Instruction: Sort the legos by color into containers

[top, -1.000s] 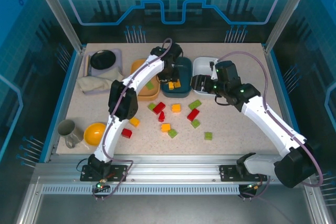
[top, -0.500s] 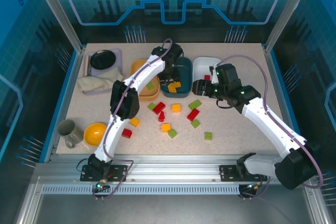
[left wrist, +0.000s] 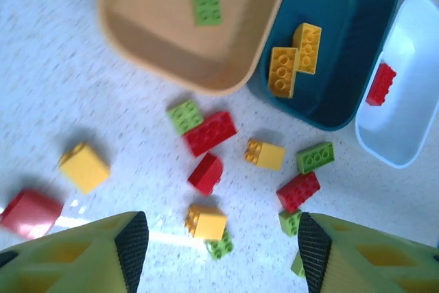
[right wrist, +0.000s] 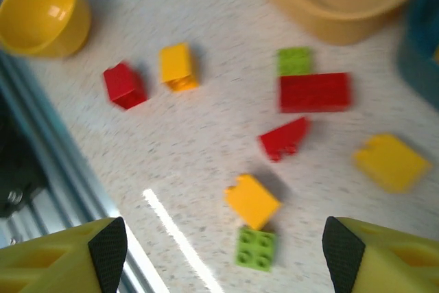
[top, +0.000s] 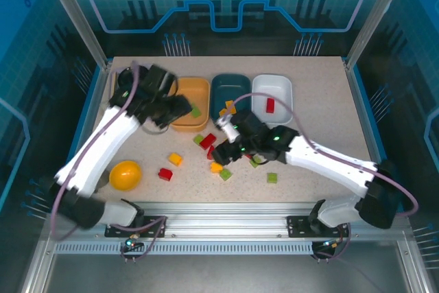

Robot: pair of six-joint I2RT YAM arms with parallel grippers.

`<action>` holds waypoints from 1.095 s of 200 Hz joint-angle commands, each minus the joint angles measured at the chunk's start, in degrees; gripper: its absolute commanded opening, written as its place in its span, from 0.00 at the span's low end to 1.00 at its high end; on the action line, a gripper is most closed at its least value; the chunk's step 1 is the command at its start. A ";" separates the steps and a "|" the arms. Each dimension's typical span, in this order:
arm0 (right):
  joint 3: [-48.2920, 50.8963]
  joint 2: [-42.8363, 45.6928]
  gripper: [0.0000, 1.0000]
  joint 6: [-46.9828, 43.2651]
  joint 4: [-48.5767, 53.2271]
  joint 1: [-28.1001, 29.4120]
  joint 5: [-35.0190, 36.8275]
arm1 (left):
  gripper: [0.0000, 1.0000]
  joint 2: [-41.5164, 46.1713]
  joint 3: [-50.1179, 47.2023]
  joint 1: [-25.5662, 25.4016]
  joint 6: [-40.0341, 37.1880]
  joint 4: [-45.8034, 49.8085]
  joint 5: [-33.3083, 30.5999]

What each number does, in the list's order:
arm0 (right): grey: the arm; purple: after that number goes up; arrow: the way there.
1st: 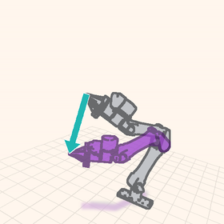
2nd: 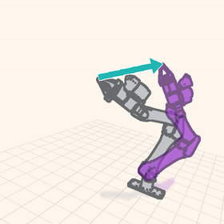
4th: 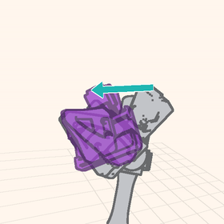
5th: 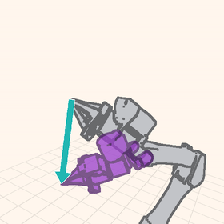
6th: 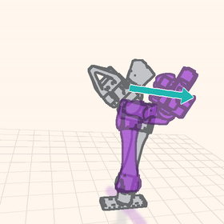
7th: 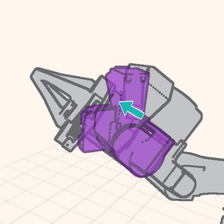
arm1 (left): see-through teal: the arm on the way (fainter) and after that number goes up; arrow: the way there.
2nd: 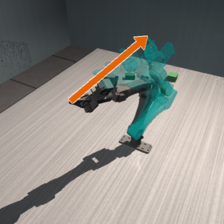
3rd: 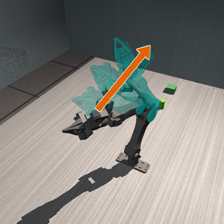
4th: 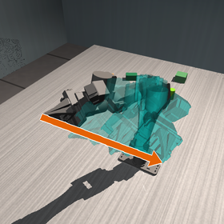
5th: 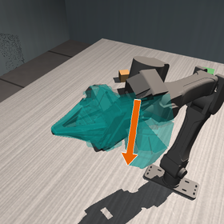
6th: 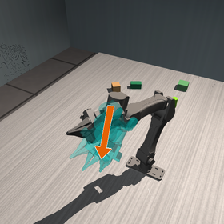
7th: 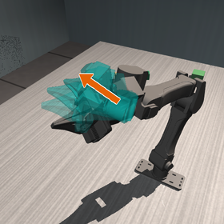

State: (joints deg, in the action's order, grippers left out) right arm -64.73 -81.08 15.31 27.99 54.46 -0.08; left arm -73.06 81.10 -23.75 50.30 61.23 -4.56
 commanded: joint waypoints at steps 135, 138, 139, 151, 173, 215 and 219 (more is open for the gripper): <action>-51.57 -54.35 0.74 0.89 17.98 14.24 5.41 | 0.63 43.78 -16.07 -0.33 16.03 21.39 -10.24; -52.16 -54.94 0.74 1.01 18.28 14.19 5.35 | 0.63 43.90 -15.99 -0.29 15.98 21.53 -10.21; -52.34 -55.14 0.74 1.02 18.35 14.10 5.30 | 0.63 43.93 -15.94 -0.27 15.98 21.54 -10.21; -53.96 -56.32 0.73 0.95 19.06 13.90 5.03 | 0.63 44.31 -15.34 -0.33 15.56 22.03 -10.38; -57.18 -59.08 0.70 0.77 20.90 13.92 5.02 | 0.63 44.12 -14.49 -0.33 14.92 22.53 -10.08; -58.76 -61.57 0.55 0.73 21.75 13.96 6.57 | 0.63 44.05 -14.13 -0.30 14.89 22.36 -9.24; -58.76 -61.49 0.53 0.76 21.61 13.88 6.78 | 0.63 44.09 -14.13 -0.33 14.77 22.27 -9.18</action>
State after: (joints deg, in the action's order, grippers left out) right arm -122.67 -140.18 15.86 46.74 68.84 5.56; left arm -29.45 65.54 -24.05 65.69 82.28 -14.13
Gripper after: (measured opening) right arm 0.582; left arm 0.628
